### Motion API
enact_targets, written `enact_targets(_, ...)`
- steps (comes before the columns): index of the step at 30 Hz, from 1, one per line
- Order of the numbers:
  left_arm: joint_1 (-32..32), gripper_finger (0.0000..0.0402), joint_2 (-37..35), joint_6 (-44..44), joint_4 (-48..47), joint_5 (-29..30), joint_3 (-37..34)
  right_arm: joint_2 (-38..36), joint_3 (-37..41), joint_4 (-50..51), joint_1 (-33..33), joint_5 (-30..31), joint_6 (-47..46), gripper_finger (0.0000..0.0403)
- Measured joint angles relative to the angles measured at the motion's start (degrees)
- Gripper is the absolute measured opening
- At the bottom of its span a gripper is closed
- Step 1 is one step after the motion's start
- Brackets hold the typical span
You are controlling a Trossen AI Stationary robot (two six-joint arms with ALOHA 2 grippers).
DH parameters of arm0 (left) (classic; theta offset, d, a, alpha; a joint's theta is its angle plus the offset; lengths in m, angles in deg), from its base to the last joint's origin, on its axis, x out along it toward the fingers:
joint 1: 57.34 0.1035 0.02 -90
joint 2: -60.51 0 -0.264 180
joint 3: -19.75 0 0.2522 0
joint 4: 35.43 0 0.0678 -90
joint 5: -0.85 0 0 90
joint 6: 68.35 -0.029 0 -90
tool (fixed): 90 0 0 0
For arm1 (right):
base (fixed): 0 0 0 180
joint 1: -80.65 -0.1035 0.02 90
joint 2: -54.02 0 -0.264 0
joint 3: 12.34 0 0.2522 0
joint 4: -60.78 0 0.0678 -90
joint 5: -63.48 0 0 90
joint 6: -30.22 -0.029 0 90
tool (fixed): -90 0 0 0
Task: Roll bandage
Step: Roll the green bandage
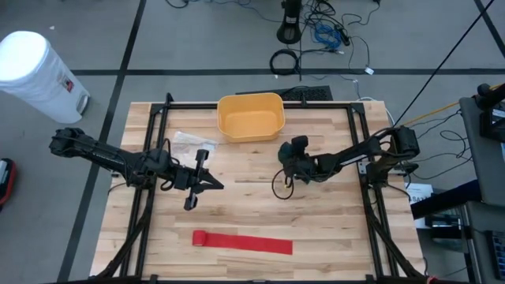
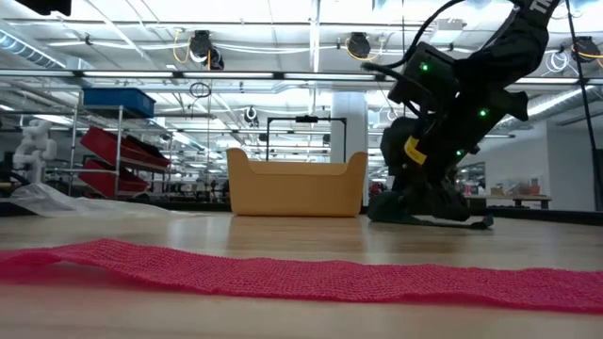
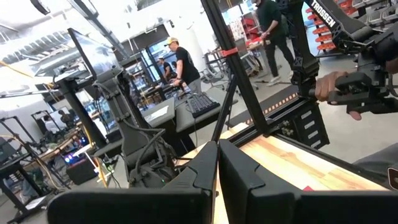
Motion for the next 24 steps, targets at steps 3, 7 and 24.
enact_targets(3, 0.0, 0.0022, 0.0, 0.0, 0.0, 0.0, 0.0, 0.0, 0.0, -1.2, 0.5, 0.0, 1.1, 0.0141)
enact_targets(7, 0.0, 0.0022, 0.0, 0.0, 0.0, 0.0, 0.0, 0.0, 0.0, -1.7, 0.8, 0.3, 1.6, 0.0138)
enact_targets(24, 0.0, 0.0022, 0.0, 0.0, 0.1, 0.0, 0.0, 0.0, 0.0, -5.9, 0.8, -0.3, 1.8, 0.0044)
